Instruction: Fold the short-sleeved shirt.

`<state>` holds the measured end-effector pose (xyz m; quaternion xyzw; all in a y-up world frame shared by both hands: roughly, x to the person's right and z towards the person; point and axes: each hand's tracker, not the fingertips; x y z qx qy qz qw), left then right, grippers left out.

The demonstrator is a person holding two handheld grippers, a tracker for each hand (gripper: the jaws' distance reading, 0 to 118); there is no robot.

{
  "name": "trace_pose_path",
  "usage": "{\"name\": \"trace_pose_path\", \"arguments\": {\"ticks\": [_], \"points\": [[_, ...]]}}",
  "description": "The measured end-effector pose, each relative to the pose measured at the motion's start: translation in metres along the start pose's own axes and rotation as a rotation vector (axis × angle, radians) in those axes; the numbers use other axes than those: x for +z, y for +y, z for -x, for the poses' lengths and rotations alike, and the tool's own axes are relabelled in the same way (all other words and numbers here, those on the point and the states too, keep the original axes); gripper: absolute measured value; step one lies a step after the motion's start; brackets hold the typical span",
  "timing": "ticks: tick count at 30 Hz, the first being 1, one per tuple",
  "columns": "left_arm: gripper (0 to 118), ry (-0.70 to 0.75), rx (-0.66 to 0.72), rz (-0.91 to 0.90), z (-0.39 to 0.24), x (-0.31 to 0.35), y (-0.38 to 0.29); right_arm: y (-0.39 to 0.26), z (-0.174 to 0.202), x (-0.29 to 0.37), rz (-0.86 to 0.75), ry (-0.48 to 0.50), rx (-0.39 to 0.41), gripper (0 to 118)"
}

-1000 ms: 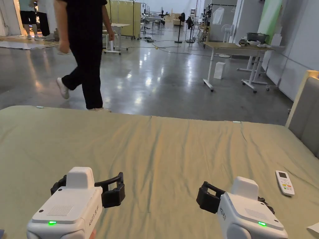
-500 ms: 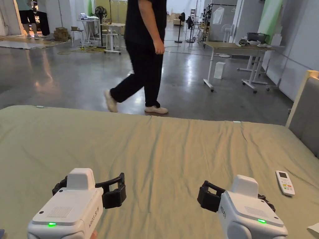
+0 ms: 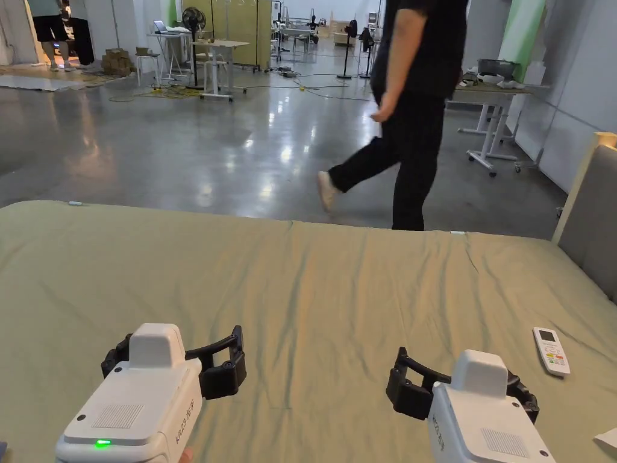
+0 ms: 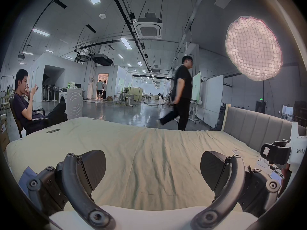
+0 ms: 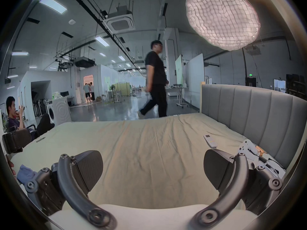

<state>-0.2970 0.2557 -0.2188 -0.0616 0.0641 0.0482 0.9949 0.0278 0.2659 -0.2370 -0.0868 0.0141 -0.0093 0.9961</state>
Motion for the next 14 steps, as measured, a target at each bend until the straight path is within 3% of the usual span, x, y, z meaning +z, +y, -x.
{"name": "trace_pose_path", "arguments": {"ticks": [8, 14], "points": [[114, 0.008, -0.017, 0.001, 0.000, 0.000, -0.001, -0.010, -0.004, -0.009, -0.013, 0.002, -0.008, 118], [114, 0.022, -0.025, 0.005, 0.000, 0.000, 0.000, -0.008, -0.002, -0.008, -0.026, 0.001, 0.041, 118]]}}
